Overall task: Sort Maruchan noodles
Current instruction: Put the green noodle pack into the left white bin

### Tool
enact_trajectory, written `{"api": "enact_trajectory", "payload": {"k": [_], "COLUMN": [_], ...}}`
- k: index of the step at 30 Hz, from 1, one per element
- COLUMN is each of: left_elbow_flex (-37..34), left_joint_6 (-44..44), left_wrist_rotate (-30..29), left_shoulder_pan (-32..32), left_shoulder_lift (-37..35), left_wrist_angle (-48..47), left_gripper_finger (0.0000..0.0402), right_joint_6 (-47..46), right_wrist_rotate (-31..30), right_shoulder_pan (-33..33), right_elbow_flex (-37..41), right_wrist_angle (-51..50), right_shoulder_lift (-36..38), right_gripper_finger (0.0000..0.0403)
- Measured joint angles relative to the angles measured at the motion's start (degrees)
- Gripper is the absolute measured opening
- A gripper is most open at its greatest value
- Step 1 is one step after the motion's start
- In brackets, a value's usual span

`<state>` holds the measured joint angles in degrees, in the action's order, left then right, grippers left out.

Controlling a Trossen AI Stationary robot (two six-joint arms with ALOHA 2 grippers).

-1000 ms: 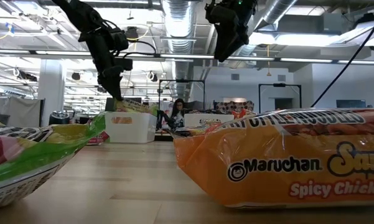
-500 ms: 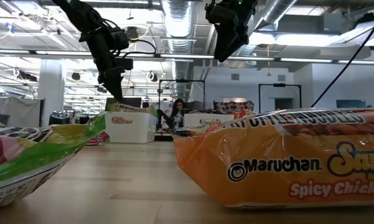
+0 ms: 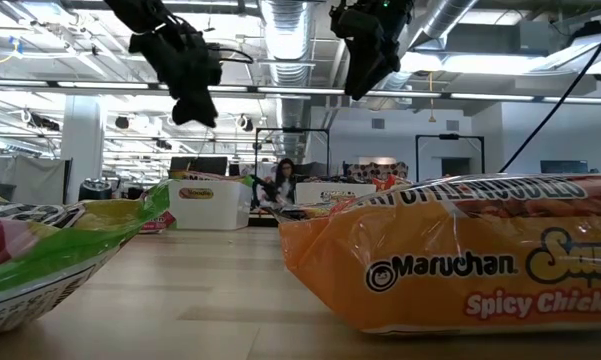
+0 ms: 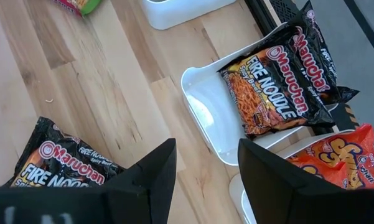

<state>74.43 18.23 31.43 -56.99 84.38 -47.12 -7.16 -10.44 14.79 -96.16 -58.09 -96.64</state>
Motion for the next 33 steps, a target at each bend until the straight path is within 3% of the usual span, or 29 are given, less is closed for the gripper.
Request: {"api": "enact_trajectory", "payload": {"k": [2,4,12,16,25,33], "left_elbow_flex": [-0.63,-1.88,-7.03,-8.70,-13.16,-14.98], "left_joint_6": [-1.27,-1.84,-0.08,-0.06,-1.47,-0.96], "left_wrist_rotate": [5.57,6.45,1.94,-3.52,-8.56,-8.37], "left_shoulder_pan": [1.06,2.81,10.28,12.57,12.21,10.86], "left_shoulder_lift": [0.00,0.00,0.02,0.04,0.08,0.09], "left_wrist_angle": [-1.39,-2.53,-2.68,-0.56,5.48,7.19], "left_gripper_finger": [0.0135,0.0135,0.0135,0.0135,0.0135,0.0135], "right_joint_6": [0.00,0.02,0.09,0.07,0.07,0.07], "right_wrist_rotate": [0.02,0.02,0.02,0.04,0.04,0.04], "right_shoulder_pan": [0.00,0.00,0.10,0.71,1.18,1.18], "right_elbow_flex": [0.00,0.00,0.00,0.00,0.00,0.00], "right_wrist_angle": [-0.04,-0.11,-0.13,-0.12,-0.04,0.15], "right_shoulder_lift": [0.00,0.00,0.00,0.00,0.00,0.00], "right_gripper_finger": [0.0196,0.0196,0.0196,0.0196,0.0196,0.0196]}}
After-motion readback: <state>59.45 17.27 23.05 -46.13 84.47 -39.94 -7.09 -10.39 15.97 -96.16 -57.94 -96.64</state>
